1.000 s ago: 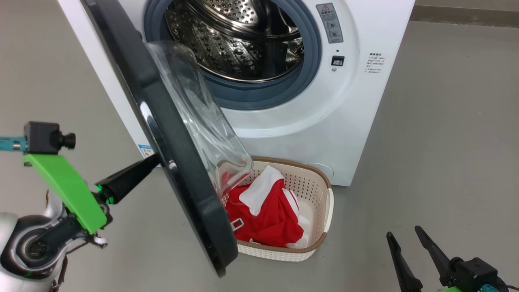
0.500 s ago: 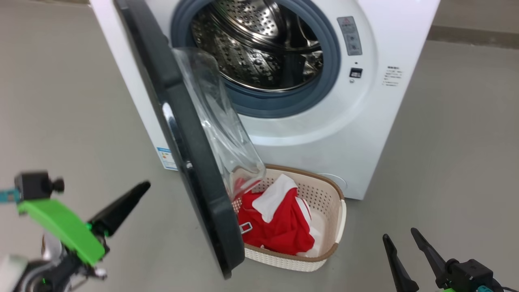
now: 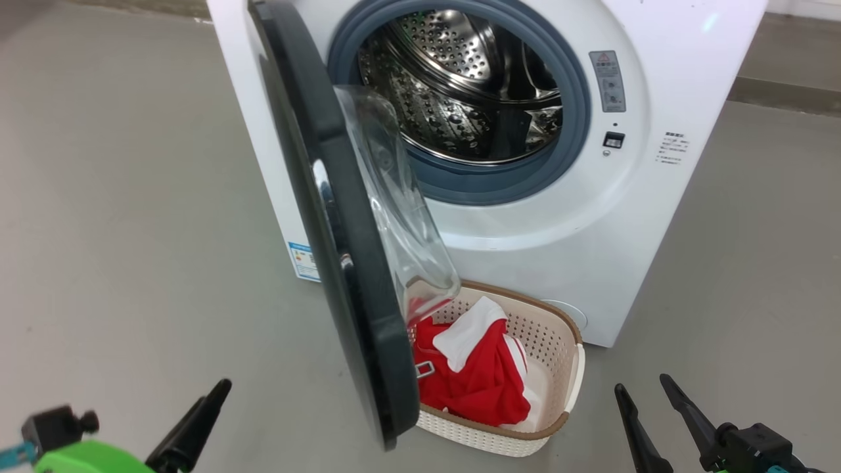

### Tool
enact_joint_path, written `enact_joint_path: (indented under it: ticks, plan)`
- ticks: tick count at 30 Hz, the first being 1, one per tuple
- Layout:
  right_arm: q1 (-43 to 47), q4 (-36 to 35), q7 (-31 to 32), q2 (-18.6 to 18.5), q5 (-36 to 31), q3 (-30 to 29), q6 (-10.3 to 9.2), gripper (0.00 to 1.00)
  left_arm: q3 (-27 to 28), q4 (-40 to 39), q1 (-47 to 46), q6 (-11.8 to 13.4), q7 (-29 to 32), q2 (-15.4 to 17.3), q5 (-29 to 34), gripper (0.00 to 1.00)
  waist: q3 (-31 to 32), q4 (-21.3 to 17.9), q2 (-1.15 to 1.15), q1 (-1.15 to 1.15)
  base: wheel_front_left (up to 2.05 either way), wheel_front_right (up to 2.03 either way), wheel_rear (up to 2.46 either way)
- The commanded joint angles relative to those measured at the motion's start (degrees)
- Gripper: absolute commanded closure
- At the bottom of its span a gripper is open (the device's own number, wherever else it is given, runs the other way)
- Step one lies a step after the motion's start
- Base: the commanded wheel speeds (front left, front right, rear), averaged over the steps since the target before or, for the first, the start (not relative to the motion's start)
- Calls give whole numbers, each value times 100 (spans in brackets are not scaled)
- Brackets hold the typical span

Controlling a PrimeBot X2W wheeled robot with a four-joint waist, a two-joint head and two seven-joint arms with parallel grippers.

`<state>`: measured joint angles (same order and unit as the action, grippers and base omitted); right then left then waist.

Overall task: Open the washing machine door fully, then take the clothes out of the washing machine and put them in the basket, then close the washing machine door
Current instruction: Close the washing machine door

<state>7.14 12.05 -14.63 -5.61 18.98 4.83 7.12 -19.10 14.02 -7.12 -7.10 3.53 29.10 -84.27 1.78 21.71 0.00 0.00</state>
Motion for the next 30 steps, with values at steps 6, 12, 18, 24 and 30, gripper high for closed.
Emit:
enact_joint_path:
  ticks: [6,12,18,24,30]
  plan:
    - [-128,-96,-37,-82,-13,163,36,0,115,137,158,-38,-804,51,161,0,2,92,0,0,0,0,0]
    - [-160,-92,-37,-68,9,166,36,0,-215,509,338,-38,-1572,-32,571,0,-6,134,0,0,0,0,0]
    - [-172,-83,-37,-61,31,110,36,0,-328,867,320,-38,-1829,-195,1065,0,-16,195,0,0,0,0,0]
    - [-168,-101,-37,-42,39,50,36,0,327,1045,353,-38,-1850,-625,2436,0,-20,261,0,0,0,0,0]
    - [-178,-112,-37,-22,49,-9,36,0,1170,825,576,-38,-1852,-1181,4505,0,-33,286,0,0,0,0,0]
